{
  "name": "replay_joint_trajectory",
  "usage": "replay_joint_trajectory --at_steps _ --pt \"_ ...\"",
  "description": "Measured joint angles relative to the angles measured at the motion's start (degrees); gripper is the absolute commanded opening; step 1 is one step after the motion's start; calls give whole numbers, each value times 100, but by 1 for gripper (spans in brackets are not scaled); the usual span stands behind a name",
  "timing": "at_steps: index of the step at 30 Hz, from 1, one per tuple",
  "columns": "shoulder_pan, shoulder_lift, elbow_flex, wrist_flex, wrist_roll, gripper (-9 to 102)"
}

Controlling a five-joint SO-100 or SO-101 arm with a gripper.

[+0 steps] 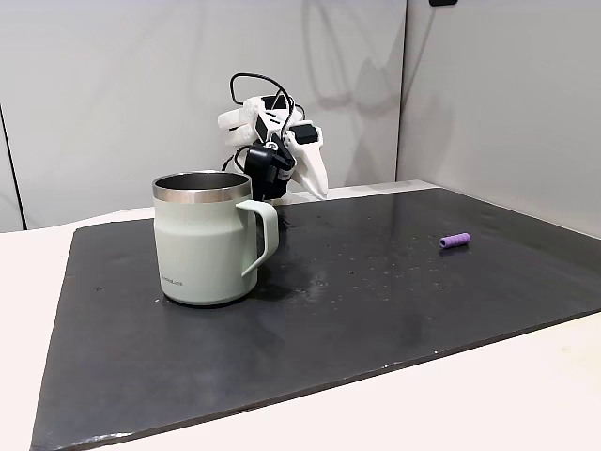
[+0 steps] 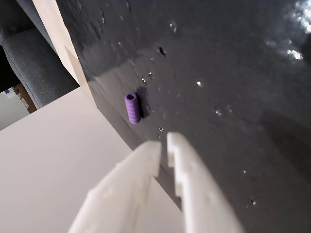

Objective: Grasp a pengrip and put it in the cup.

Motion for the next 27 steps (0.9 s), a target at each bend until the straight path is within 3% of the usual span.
replay_joint_trajectory --at_steps 16,27 --pt "-26 -35 -220 35 0 0" --pt "-255 -2136 -2619 211 404 0"
